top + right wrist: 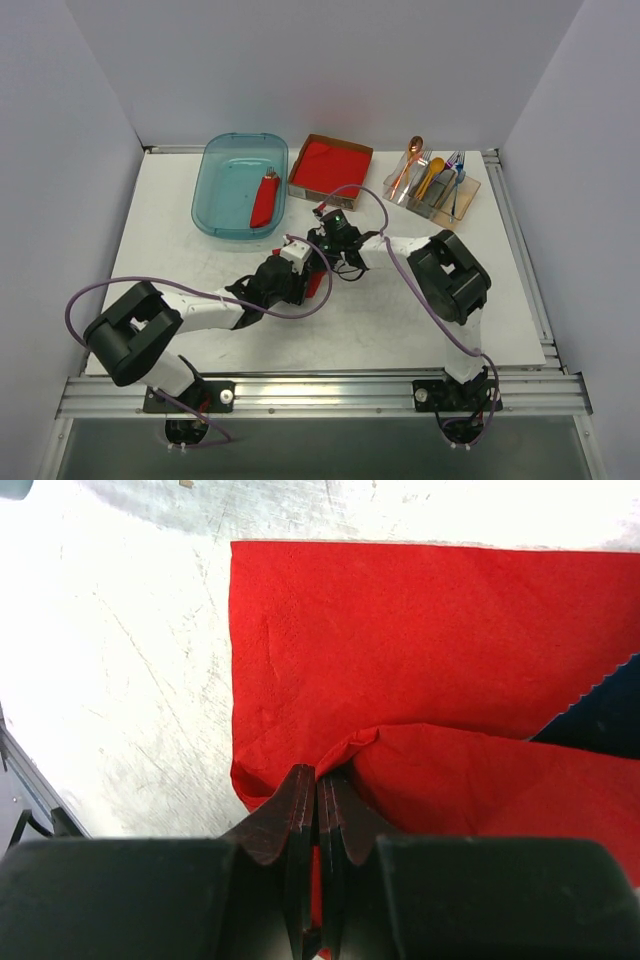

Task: Place the utensils on the paper napkin and roll it up
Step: Roll the napkin at the center of the board.

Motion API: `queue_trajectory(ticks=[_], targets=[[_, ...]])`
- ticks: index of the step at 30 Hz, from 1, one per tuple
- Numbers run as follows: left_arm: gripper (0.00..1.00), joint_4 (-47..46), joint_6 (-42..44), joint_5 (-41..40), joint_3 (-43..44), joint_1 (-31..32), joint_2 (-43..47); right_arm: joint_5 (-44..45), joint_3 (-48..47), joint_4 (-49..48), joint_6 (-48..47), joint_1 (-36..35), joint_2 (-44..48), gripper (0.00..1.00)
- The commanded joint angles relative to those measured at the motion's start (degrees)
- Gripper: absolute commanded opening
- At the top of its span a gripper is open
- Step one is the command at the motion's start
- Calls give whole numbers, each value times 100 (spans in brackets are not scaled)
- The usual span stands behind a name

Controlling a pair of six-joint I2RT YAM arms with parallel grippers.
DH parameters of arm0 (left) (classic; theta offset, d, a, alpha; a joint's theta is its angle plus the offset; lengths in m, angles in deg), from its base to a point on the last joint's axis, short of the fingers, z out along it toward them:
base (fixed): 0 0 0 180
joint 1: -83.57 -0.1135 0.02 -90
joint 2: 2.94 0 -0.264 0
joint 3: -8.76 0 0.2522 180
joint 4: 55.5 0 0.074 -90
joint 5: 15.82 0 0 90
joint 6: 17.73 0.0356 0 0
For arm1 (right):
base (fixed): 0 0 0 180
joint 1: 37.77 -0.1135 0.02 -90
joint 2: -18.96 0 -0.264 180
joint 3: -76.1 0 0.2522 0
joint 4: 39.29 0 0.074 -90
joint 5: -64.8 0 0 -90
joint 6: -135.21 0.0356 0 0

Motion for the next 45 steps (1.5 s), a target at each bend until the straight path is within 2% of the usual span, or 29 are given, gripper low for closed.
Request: queue_trajectory(ticks=[1, 5, 22, 29, 38, 45], targets=[[57, -163, -13, -46, -68, 19, -97, -198, 227, -497, 0, 27, 341, 0], [56, -242, -48, -46, -121, 28, -167, -260, 544, -1067, 9, 27, 481, 5], [55, -313, -127, -55, -138, 54, -325, -620, 1265, -2605, 228, 44, 665, 5], [55, -286, -127, -55, -121, 54, -360, -611, 1362, -2800, 202, 62, 640, 6], [54, -251, -119, -55, -103, 72, -361, -787, 1599, -3670, 395, 149, 437, 7], [52, -234, -110, -46, -86, 72, -361, -805, 1582, -3952, 422, 185, 288, 13]])
